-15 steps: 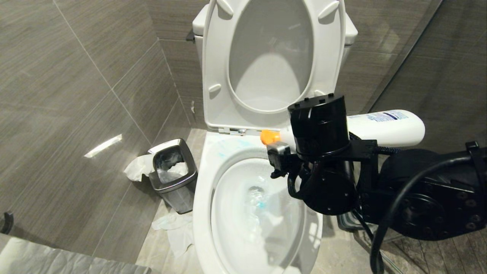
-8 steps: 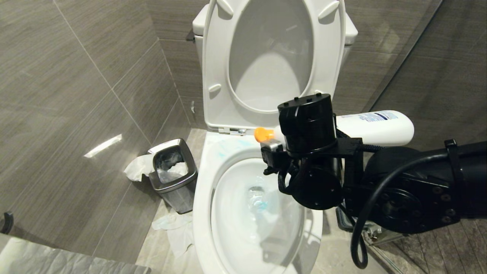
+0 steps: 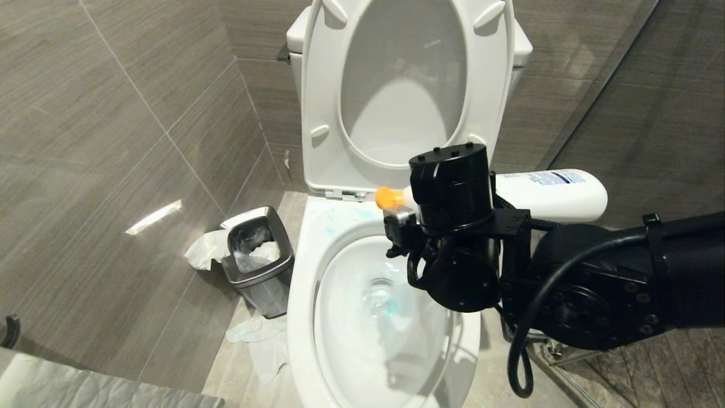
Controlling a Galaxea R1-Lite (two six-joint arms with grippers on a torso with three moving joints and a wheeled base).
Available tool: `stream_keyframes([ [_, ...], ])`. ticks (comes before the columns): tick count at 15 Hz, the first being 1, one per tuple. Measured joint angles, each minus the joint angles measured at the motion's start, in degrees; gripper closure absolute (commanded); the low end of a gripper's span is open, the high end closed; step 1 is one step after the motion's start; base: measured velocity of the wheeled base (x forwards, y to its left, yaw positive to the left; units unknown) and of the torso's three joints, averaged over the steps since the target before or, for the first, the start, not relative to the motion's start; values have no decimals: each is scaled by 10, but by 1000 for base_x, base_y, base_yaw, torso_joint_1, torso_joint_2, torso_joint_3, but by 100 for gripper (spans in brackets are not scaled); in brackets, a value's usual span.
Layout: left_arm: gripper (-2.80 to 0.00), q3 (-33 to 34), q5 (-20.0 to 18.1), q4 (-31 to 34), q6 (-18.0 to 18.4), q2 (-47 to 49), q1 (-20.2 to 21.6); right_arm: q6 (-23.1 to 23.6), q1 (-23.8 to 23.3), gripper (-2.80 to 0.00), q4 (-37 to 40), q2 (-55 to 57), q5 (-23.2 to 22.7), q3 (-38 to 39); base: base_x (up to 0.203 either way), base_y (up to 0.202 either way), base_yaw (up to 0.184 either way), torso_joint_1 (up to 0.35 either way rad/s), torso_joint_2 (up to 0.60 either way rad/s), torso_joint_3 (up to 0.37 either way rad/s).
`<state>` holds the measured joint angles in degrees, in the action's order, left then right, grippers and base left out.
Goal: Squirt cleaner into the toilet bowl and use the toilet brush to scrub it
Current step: Pour in the cleaning agent
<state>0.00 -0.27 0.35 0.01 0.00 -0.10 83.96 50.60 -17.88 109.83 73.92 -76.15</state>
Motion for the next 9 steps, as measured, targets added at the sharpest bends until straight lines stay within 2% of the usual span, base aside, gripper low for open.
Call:
stream_keyframes([
  [9, 0, 0, 0, 0, 0, 0, 0, 4, -2, 0, -1, 5, 8, -2, 0, 0, 0, 0, 0, 0],
])
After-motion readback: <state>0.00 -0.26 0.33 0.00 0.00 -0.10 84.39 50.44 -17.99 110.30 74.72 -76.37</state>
